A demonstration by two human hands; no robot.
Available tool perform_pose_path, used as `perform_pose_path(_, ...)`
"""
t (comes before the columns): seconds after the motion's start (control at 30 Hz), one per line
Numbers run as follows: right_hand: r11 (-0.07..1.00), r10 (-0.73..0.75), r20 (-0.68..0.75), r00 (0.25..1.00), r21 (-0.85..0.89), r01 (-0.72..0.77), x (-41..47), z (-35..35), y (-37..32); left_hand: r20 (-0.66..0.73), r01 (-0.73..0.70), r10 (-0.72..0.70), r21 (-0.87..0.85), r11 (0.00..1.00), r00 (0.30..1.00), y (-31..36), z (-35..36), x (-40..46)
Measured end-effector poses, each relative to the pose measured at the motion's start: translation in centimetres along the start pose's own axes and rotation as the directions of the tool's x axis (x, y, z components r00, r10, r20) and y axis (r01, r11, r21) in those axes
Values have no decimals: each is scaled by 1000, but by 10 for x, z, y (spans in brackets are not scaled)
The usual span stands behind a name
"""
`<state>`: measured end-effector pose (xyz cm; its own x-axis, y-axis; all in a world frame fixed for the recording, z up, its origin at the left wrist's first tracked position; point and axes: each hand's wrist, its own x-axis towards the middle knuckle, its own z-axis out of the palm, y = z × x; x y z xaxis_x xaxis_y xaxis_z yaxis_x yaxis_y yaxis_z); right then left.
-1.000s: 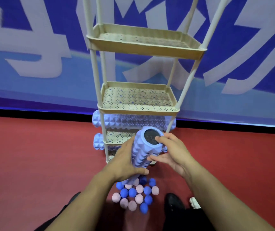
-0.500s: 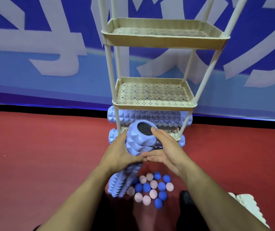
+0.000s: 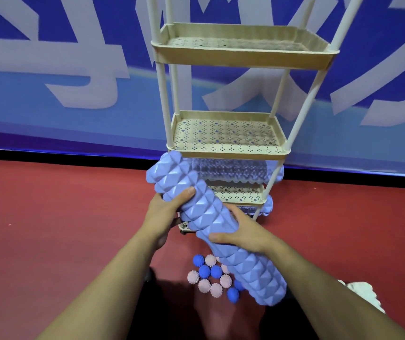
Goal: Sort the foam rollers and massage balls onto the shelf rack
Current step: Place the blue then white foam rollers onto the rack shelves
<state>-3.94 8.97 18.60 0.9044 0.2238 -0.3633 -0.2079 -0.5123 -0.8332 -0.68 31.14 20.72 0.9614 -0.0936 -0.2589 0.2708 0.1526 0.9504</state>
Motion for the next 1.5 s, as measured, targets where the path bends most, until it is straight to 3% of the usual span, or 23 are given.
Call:
perform_pose_path(0.13, 989, -14, 16, 1000, -147, 16, -1, -9, 1, -12, 36, -37, -64, 997, 999, -2, 1, 2)
perform_pose_path(0.37, 962, -27, -109, 994, -273, -4, 13, -15, 6, 33, 88, -85, -93, 992, 996, -4, -2, 12)
perform_pose_path(0.53, 897, 15, -179, 984, -432, -93, 10, -32, 11, -128, 76, -89, -104, 992, 988, -11, -4, 20)
perform_pose_path(0.67, 871, 57, -243, 968, -461, -167, 4, -49, 18, -210, 39, -61, -105, 994, 976, -12, -13, 29)
perform_pose_path(0.93, 871, 50, -421, 906, -425, -246, 18, -47, 29, -206, 25, -29, -26, 999, 978, -20, -14, 39)
perform_pose_path(1.07, 801, 16, -487, 873, -517, -303, 41, -49, 27, -211, 42, -44, -17, 999, 976, -22, -9, 42)
perform_pose_path(1.3, 635, -71, -460, 885, -705, -316, 85, -54, 15, -186, 123, -124, -15, 992, 975, -32, 13, 55)
perform_pose_path(1.43, 612, -79, -453, 888, -725, -316, 106, -48, 8, -180, 178, -184, -48, 983, 966, -33, 30, 66)
perform_pose_path(1.5, 608, -95, -462, 882, -729, -316, 115, -43, 1, -269, 113, -87, 83, 990, 959, -32, 34, 71)
